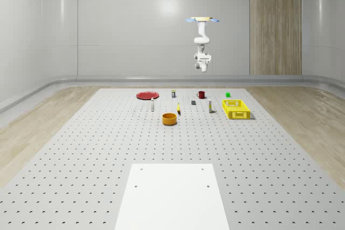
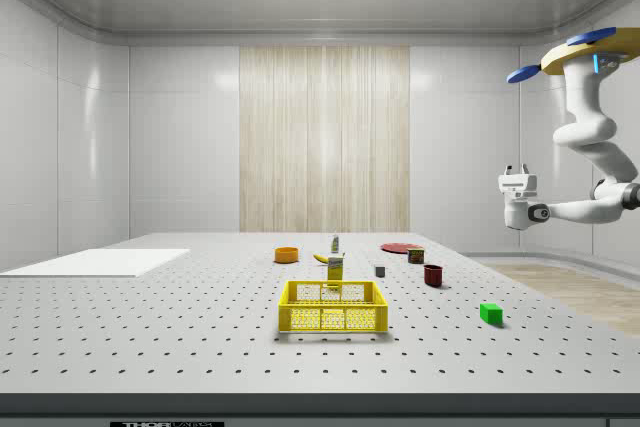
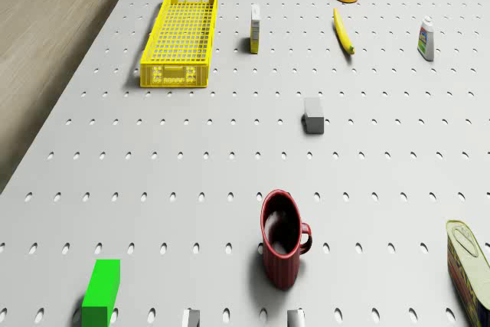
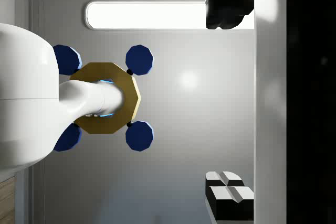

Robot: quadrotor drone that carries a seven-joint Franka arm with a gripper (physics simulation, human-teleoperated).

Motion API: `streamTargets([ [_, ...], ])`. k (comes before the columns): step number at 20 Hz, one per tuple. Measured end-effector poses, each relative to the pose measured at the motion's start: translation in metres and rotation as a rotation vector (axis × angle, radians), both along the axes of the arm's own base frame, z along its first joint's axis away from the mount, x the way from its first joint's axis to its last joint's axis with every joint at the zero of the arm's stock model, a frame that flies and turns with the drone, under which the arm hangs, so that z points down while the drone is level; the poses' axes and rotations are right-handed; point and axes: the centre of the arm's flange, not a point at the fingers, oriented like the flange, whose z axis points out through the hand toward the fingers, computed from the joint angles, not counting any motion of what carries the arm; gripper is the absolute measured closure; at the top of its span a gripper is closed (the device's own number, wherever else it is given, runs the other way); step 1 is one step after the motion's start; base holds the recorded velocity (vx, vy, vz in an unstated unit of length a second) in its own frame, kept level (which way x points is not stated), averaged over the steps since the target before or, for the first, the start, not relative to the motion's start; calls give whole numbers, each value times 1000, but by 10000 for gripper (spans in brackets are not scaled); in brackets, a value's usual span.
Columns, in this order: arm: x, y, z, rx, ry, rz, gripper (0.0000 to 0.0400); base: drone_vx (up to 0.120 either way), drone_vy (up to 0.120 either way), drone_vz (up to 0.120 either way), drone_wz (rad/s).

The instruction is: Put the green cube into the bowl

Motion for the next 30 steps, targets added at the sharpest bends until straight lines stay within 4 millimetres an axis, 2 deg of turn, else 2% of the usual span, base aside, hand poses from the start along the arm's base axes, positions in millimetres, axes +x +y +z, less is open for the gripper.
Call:
streamTargets([
  [8, -3, 0, 56, 0, -6, 0, 0, 0, 0, 0, 0],
  [13, -1, 0, 78, 0, -10, 0, 0, 0, 120, 0, 0],
  [21, 0, 0, 91, 0, -16, 0, 0, 0, 120, 0, 0],
  [30, -1, 0, 93, -1, -23, 0, 0, 120, 120, 0, 0],
])
